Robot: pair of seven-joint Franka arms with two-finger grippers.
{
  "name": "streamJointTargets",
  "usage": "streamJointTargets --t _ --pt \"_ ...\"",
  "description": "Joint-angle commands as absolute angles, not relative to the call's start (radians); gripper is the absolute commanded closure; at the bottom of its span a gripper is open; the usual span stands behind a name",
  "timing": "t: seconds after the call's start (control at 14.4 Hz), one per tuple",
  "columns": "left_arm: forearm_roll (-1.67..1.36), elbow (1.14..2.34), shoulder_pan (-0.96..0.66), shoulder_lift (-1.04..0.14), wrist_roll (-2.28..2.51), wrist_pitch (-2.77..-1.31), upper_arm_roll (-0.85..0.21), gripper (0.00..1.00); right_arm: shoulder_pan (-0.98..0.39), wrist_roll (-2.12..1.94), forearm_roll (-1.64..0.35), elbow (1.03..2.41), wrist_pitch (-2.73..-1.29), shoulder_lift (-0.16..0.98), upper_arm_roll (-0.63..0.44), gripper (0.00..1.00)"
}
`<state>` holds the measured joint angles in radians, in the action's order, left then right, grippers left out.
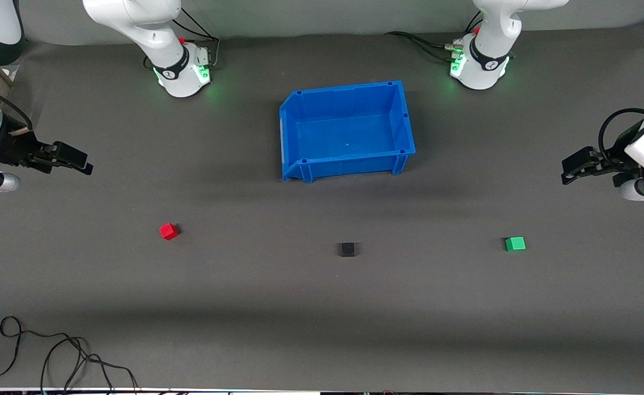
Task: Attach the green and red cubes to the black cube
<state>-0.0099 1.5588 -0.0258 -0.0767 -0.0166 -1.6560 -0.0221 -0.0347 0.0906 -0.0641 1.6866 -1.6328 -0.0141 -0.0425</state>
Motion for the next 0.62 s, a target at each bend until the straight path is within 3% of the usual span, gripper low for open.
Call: streamJointTargets --t 0.0,0.56 --pt "-0.006 1.549 -0.040 -0.063 -0.031 -1.637 -0.011 0.00 -0.026 0.071 -0.055 1.678 -1.632 -0.015 -0.037 0.00" --pt "-0.006 1.543 -0.041 -0.063 -0.029 -1.637 -0.011 0.00 -0.025 0.071 -0.055 1.675 -1.631 -0.012 -0.037 0.00"
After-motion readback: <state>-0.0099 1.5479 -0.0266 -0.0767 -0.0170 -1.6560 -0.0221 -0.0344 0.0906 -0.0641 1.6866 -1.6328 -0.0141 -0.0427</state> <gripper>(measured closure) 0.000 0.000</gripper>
